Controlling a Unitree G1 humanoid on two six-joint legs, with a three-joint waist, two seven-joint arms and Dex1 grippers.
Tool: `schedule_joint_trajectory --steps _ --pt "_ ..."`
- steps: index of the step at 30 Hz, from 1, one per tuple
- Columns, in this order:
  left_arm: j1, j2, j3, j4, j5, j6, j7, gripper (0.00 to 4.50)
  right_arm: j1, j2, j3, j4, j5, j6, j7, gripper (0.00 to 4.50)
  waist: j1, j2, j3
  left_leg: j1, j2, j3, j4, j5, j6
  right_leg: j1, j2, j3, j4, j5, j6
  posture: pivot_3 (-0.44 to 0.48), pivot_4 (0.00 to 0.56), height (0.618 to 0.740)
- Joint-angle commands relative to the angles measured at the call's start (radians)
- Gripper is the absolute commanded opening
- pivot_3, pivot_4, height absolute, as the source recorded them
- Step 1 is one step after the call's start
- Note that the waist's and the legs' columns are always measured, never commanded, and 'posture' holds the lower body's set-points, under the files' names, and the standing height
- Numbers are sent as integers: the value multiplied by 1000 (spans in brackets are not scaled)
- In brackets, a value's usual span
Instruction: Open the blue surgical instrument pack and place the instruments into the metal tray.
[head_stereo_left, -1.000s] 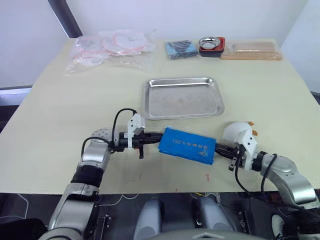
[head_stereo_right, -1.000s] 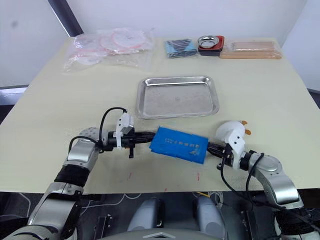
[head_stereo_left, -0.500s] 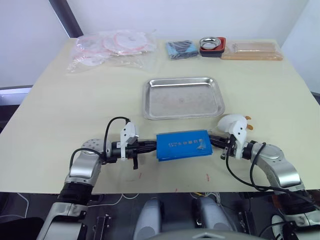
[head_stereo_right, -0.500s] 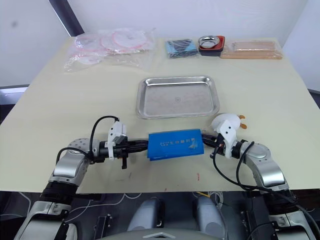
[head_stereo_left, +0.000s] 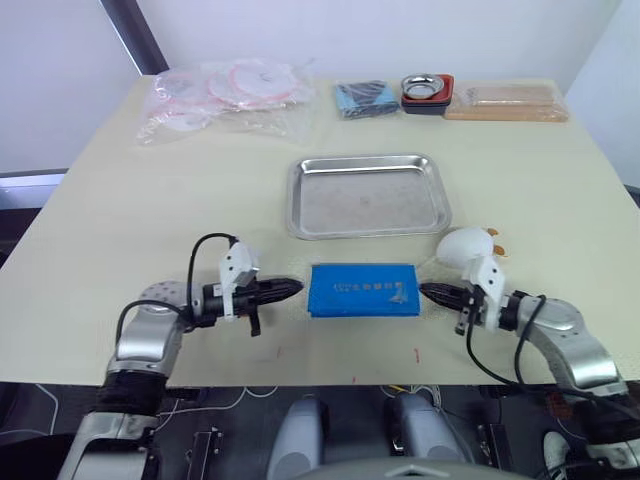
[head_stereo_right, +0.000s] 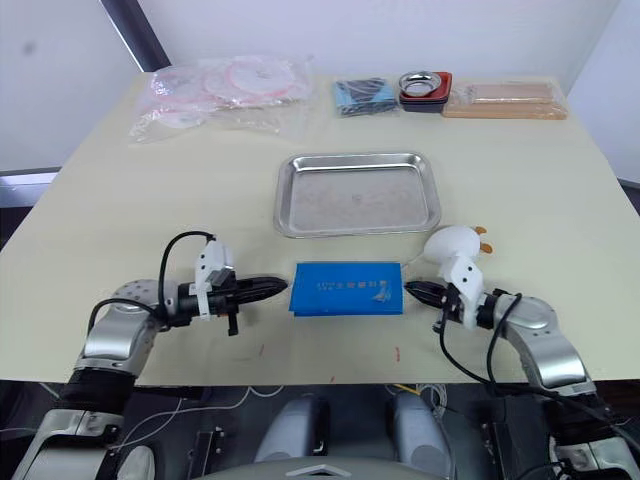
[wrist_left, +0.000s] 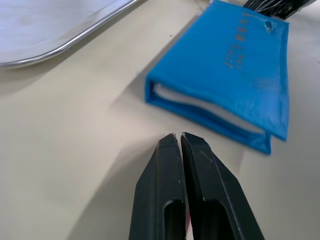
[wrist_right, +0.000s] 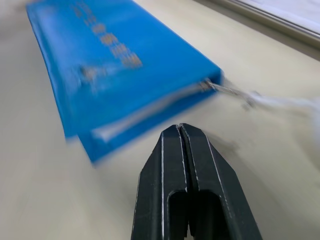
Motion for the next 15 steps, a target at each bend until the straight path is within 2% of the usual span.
schedule_joint_trajectory --steps 1,9,12,13,14,15 --pt "19 36 62 -74 -48 -20 -16 171 40 -39 -75 -37 26 -86 34 0 0 0 0 0 0 0 0 0 0 0 0 0 0 0 0 0 150 740" --pt "55 115 122 -222 -153 22 -88 171 57 -62 -107 -89 96 -187 129 0 -5 0 0 0 1 0 0 0 0 0 1 0 0 0 0 0 150 740" --pt "52 145 122 -275 -186 41 -114 0 39 -83 -73 -104 82 -226 183 833 -3 0 0 0 1 0 0 0 0 0 0 0 0 0 0 0 150 740" --pt "49 154 118 -289 -193 44 -122 479 30 -86 -59 -106 76 -237 196 1408 -3 0 0 0 1 0 0 0 0 0 0 0 0 0 0 0 150 740" --pt "44 159 115 -300 -199 48 -128 479 19 -86 -47 -103 68 -249 205 1408 -2 0 0 0 1 0 0 0 0 0 0 0 0 0 0 0 150 740" --pt "38 164 110 -312 -207 54 -139 1095 3 -79 -32 -91 51 -274 211 2142 -3 0 0 0 0 0 0 0 0 0 0 0 0 0 0 0 150 740"
